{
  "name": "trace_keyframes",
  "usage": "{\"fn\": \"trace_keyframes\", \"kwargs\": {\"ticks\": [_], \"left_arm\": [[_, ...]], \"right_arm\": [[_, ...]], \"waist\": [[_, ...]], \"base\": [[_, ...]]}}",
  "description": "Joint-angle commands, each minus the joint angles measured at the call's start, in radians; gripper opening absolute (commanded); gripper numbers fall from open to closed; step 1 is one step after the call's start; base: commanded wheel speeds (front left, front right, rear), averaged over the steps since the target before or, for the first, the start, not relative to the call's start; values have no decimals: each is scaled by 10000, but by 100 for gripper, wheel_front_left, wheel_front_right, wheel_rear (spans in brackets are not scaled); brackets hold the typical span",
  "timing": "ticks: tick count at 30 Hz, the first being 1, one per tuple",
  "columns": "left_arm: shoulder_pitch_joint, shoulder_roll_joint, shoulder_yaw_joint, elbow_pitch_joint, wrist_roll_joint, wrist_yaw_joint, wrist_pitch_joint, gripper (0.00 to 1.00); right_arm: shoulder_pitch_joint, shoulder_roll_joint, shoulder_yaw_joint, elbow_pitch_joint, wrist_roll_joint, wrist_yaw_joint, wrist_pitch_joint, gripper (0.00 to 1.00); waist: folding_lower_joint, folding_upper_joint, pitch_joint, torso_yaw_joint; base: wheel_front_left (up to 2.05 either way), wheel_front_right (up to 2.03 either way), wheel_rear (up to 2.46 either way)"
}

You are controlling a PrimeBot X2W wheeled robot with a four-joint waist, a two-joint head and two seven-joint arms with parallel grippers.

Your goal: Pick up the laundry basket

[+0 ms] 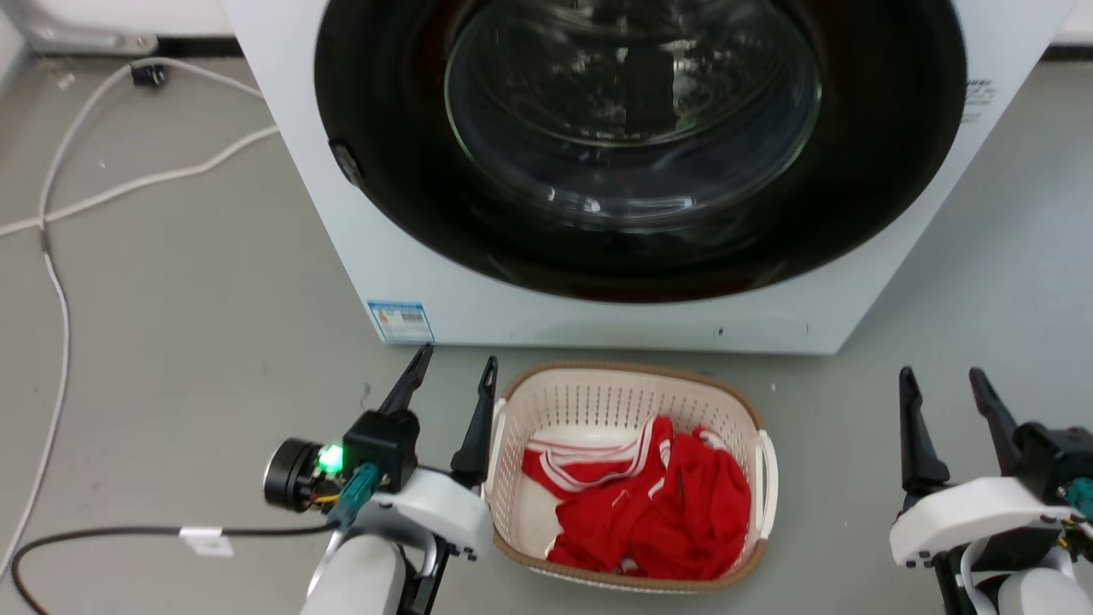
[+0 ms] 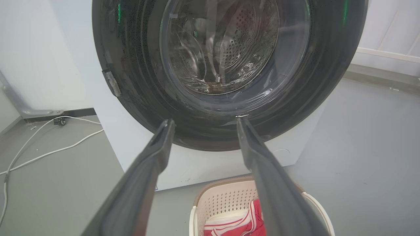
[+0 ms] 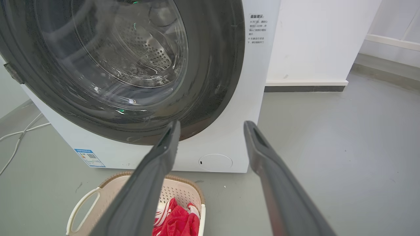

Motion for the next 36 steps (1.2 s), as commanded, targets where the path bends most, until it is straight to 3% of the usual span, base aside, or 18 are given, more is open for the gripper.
{"fn": "trace_keyframes", "kwargs": {"ticks": [1, 14, 24, 36], "left_arm": [[-532, 0, -85, 480, -50, -136, -24, 100], [-3419, 153, -427, 3910, -416, -626, 110, 100], [-5146, 454, -963, 6611, -1140, -753, 495, 100], [-6966, 1062, -1963, 8032, -2823, -761, 1247, 100]], "right_arm": [[-399, 15, -109, 195, 7, -7, 19, 100], [-2027, 14, -183, 1860, -23, -7, -124, 100], [-3402, 11, 692, 4060, 238, -7, -233, 100], [-5989, 11, 2203, 7248, 1124, -7, -263, 100]], "waist": [[0, -1, 906, -112], [0, -1, 3561, -339], [0, -1, 5185, -787], [0, -1, 6670, -1111]], "base": [[0, 0, 0], [0, 0, 0], [0, 0, 0], [0, 0, 0]]}}
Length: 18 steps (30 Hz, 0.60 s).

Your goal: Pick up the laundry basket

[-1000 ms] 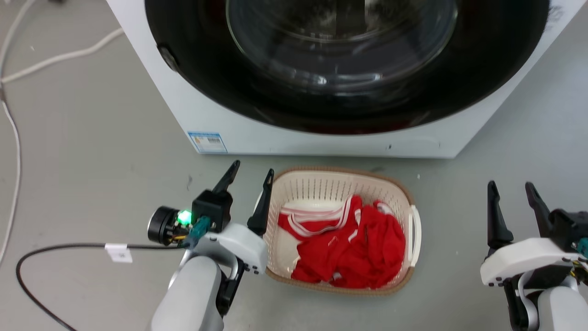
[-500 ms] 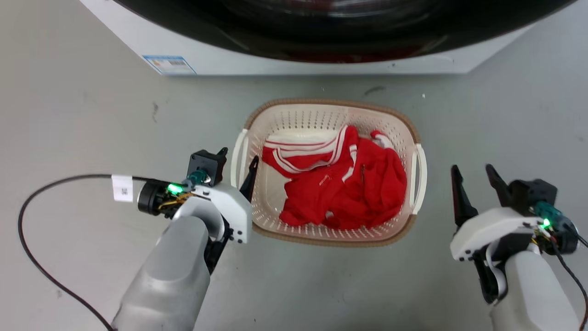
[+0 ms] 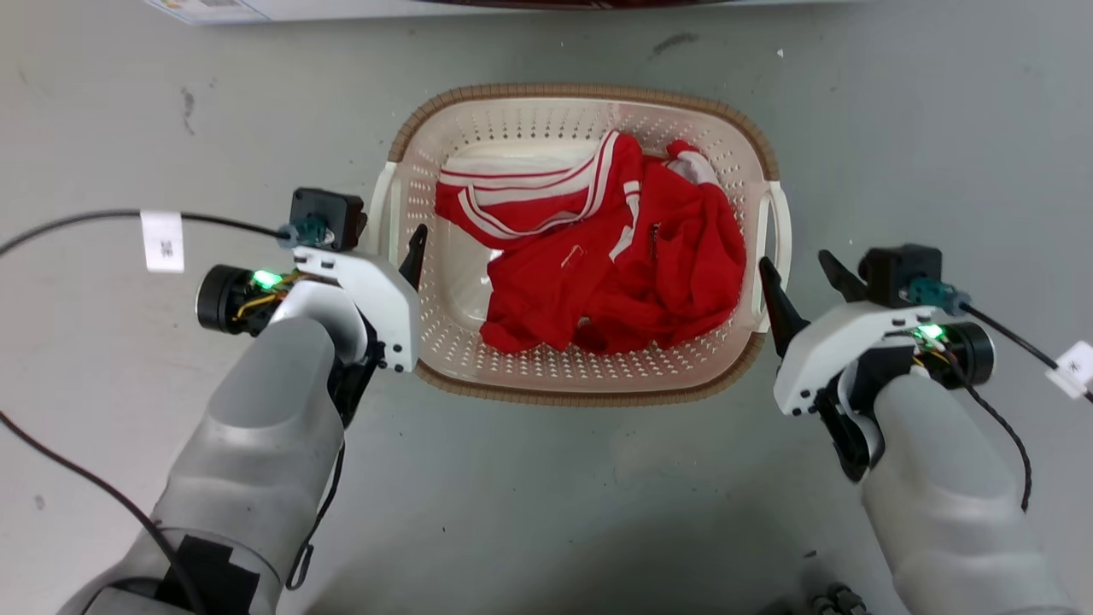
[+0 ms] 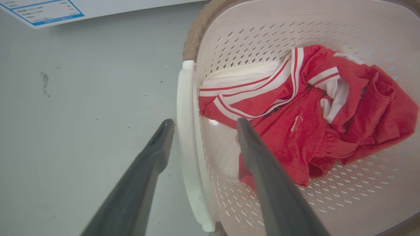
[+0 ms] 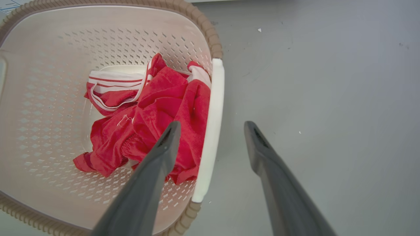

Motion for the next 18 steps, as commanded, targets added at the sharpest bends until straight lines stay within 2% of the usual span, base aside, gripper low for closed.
{"fn": "trace_keyframes", "kwargs": {"ticks": [1, 9, 17, 18], "left_arm": [[-268, 76, -141, 107, -205, -17, 138, 100], [-1012, 314, -985, 353, -1286, -18, 1230, 100], [-1421, 573, -1653, 484, -2203, -19, 2195, 100], [-1491, 613, -1719, 479, -2296, -19, 2248, 77]], "right_arm": [[-450, 4, 199, 412, 174, -7, 72, 100], [-2084, 4, 1049, 2111, 837, -7, 478, 100], [-3006, 2, 1771, 3055, 1420, -7, 896, 100], [-3086, 2, 1814, 3147, 1508, -7, 956, 89]], "waist": [[-2, 0, 283, -69], [-2, 0, 706, -65], [-2, 0, 929, -132], [-2, 0, 952, -132]], "base": [[0, 0, 0], [0, 0, 0], [0, 0, 0], [0, 0, 0]]}}
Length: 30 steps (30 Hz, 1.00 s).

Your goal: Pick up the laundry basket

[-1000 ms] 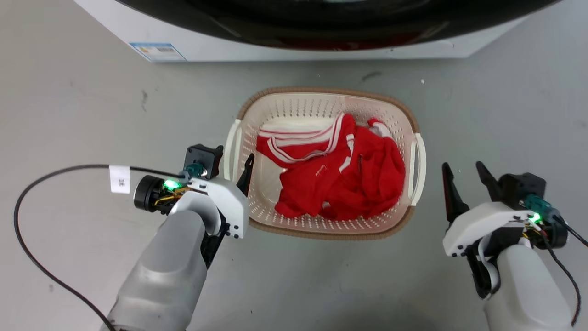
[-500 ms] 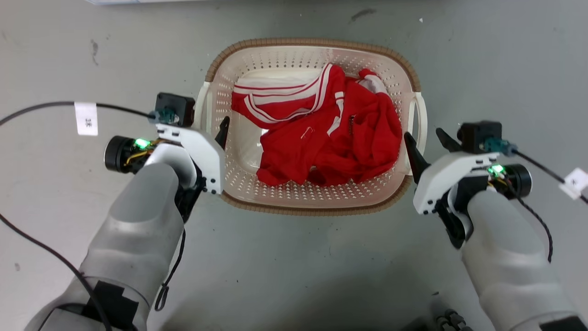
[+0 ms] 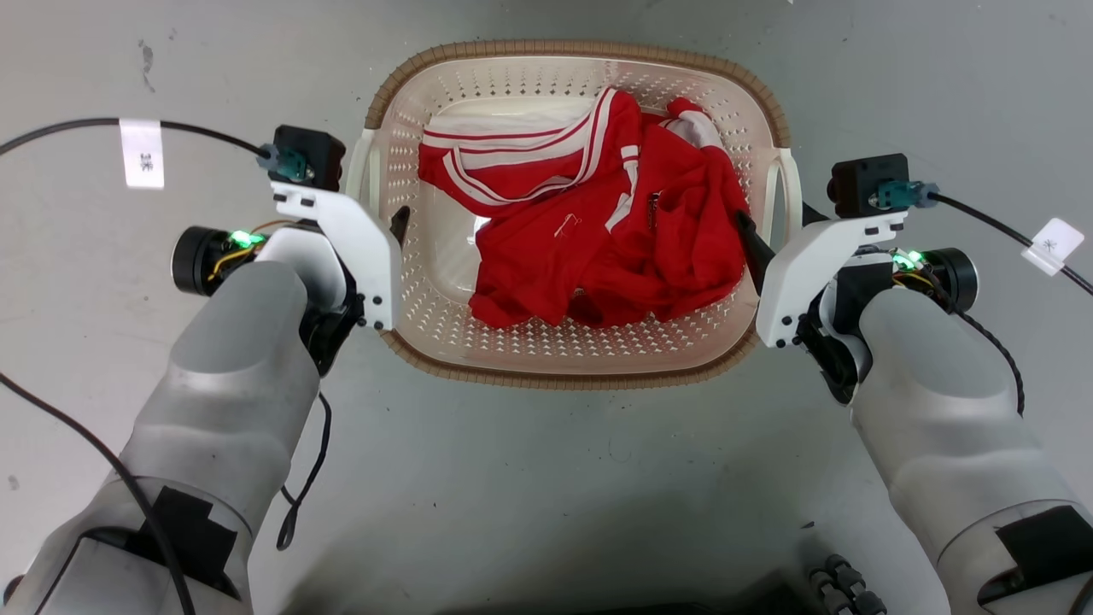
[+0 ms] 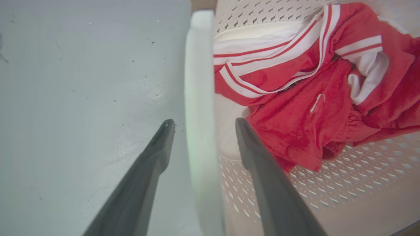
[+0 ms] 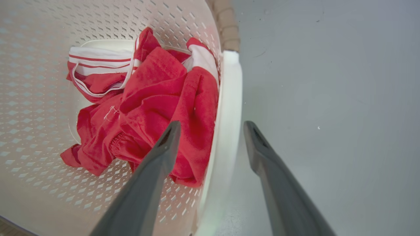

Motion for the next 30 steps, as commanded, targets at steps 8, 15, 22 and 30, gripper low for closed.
{"fn": "trace_keyframes", "kwargs": {"ticks": [8, 15, 22, 30], "left_arm": [[-250, 88, -602, 30, -845, -18, 644, 0], [22, -20, -1013, 81, -1549, -19, 1212, 0], [404, -264, -1318, 187, -2253, -27, 1865, 0], [936, -454, -1590, 269, -3007, -29, 2725, 0]], "right_arm": [[-394, -55, 762, 288, 751, 0, 342, 0], [-181, -196, 1374, 274, 1473, 0, 675, 0], [92, -401, 1986, 159, 2350, 7, 1597, 0], [506, -680, 2605, 35, 3284, 7, 2970, 0]], "waist": [[-1, 0, 58, 6], [-1, 0, -500, 107], [-1, 0, -1682, 322], [-1, 0, -3281, 549]], "base": [[0, 0, 0], [0, 0, 0], [0, 0, 0], [0, 0, 0]]}}
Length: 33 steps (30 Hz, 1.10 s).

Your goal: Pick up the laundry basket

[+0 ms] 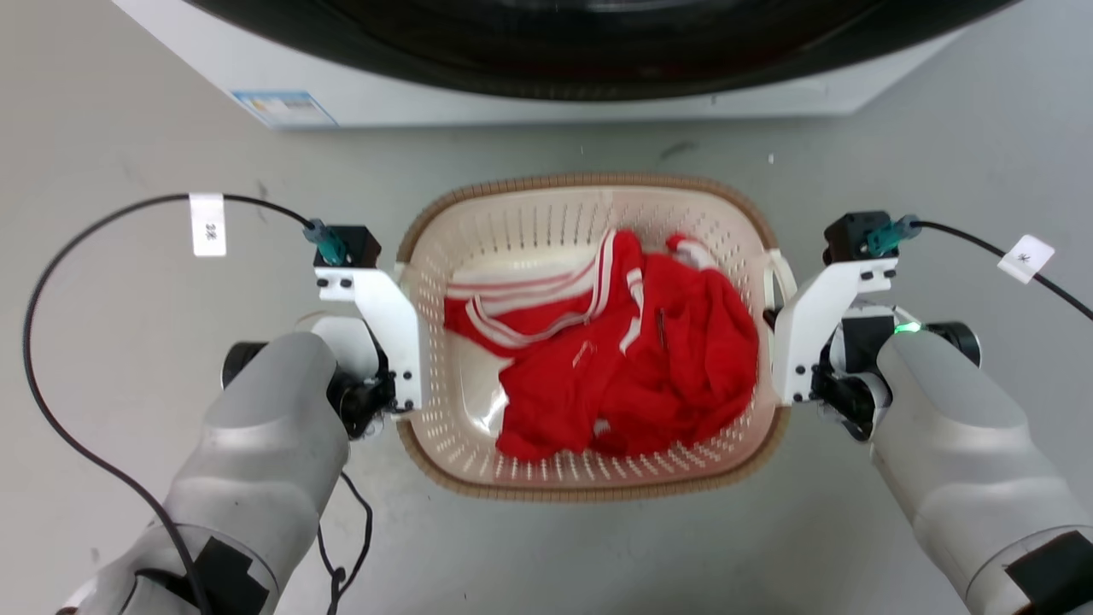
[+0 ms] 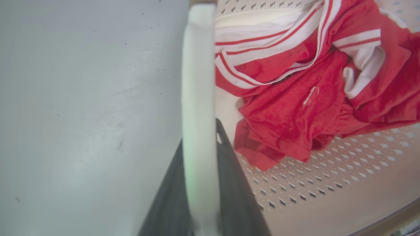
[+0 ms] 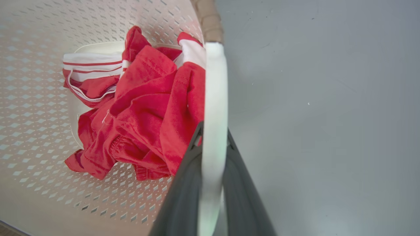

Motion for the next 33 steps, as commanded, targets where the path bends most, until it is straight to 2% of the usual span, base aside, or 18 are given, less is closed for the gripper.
{"fn": "trace_keyframes", "kwargs": {"ticks": [1, 14, 28, 33], "left_arm": [[232, -123, -89, -13, -186, -42, 230, 0], [687, -251, -318, 104, -1125, -42, 1697, 0], [1124, -433, -494, 402, -1779, -44, 2957, 0], [1417, -465, -566, 437, -1915, -44, 3086, 0]], "right_arm": [[195, -29, 187, -136, 249, 26, 379, 0], [640, -344, 770, -270, 1454, 26, 2144, 0], [1039, -243, 974, 96, 2380, 28, 3647, 0], [1201, -148, 998, 349, 2574, 28, 4034, 0]], "waist": [[0, 0, -935, 172], [0, 0, -3045, 339], [0, 0, -4800, 406], [0, 0, -5299, 408]], "base": [[0, 0, 0], [0, 0, 0], [0, 0, 0], [0, 0, 0]]}}
